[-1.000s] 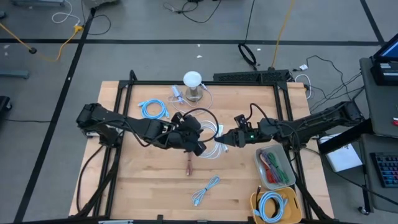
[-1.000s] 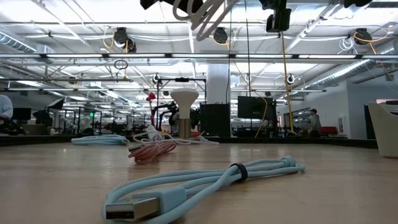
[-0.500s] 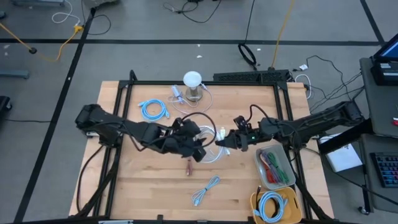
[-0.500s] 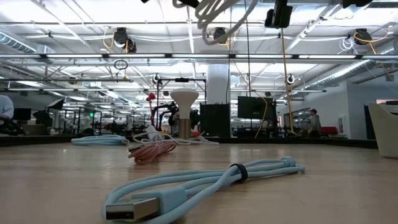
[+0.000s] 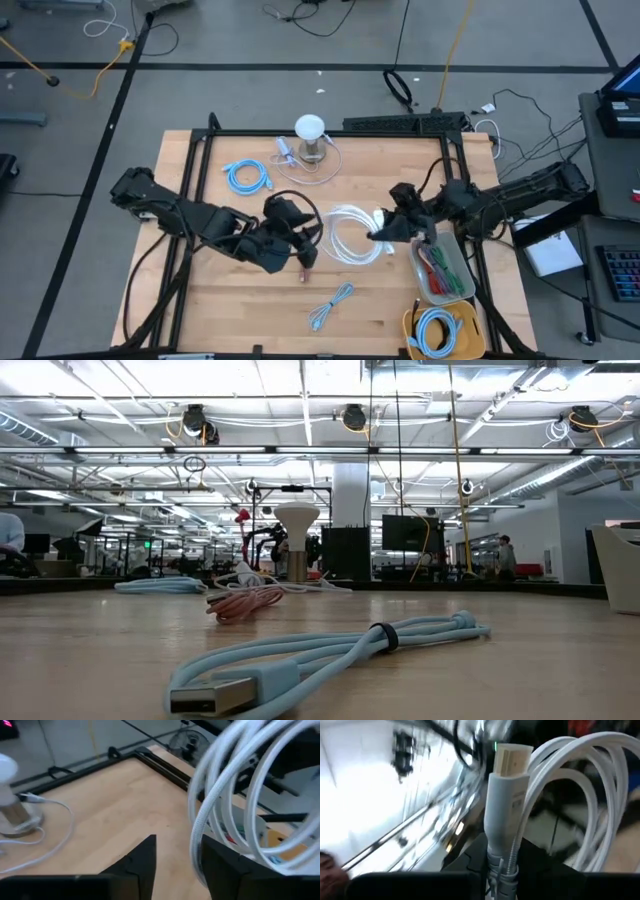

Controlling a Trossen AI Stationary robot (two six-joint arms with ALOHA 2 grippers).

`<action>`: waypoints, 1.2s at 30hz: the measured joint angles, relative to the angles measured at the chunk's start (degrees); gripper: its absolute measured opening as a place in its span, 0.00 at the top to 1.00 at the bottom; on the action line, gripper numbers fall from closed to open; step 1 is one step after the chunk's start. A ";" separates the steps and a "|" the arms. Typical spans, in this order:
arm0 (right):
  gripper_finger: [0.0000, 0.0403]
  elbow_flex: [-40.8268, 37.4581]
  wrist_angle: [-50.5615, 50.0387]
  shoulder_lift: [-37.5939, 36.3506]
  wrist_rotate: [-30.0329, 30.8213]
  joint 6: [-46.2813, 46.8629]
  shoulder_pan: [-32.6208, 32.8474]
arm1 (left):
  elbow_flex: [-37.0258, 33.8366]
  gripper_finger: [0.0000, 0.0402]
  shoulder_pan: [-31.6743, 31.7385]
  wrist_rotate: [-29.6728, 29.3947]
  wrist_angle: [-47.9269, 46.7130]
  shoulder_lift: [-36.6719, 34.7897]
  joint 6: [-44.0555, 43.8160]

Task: Pick & Place USB Port
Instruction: Put the white HDMI cable into the yellow bin

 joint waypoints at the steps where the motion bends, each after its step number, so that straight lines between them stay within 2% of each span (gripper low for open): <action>1: 0.89 0.00 -1.89 -0.80 -2.08 1.43 0.44 | 0.00 0.66 -0.03 0.89 0.44 0.00 0.09; 4: 0.89 0.00 -13.92 -4.05 -6.54 3.78 3.56 | 0.00 0.70 -0.16 3.56 0.77 0.23 0.60; 7: 0.89 0.00 -26.40 -7.75 -4.96 2.91 7.61 | -0.10 0.73 -0.98 4.27 1.94 0.35 2.72; 10: 0.89 0.10 -34.02 -11.20 -7.03 3.09 10.89 | -0.59 0.75 -1.59 0.99 2.84 -0.10 6.94; 12: 0.89 0.17 -35.47 -12.52 -3.31 2.14 12.43 | -0.20 0.75 -1.76 1.32 9.10 0.10 8.65; 14: 0.89 0.22 -34.98 -13.28 4.87 0.60 12.57 | -0.37 0.74 -1.82 2.51 11.03 0.00 10.74; 16: 0.89 0.20 -34.79 -13.32 7.54 0.22 12.54 | -0.22 0.73 -1.93 3.15 13.71 0.08 11.13; 19: 0.89 0.22 -36.96 -13.92 2.85 0.84 13.38 | -0.26 0.70 -1.84 2.66 12.58 0.09 10.58; 22: 0.89 0.24 -44.18 -14.08 -0.36 1.15 15.90 | -0.26 0.70 -1.69 2.06 10.83 0.09 9.34; 28: 0.89 0.11 -60.54 -13.69 -7.19 3.51 26.14 | -0.26 0.72 -1.71 2.65 8.38 0.09 6.95; 32: 0.89 0.11 -59.86 -13.19 -8.74 10.36 34.91 | -0.26 0.74 -1.81 3.29 5.97 0.09 4.98; 36: 0.89 0.11 -48.13 -12.09 -9.03 16.91 43.29 | -0.26 0.76 -2.08 3.32 4.48 0.09 4.36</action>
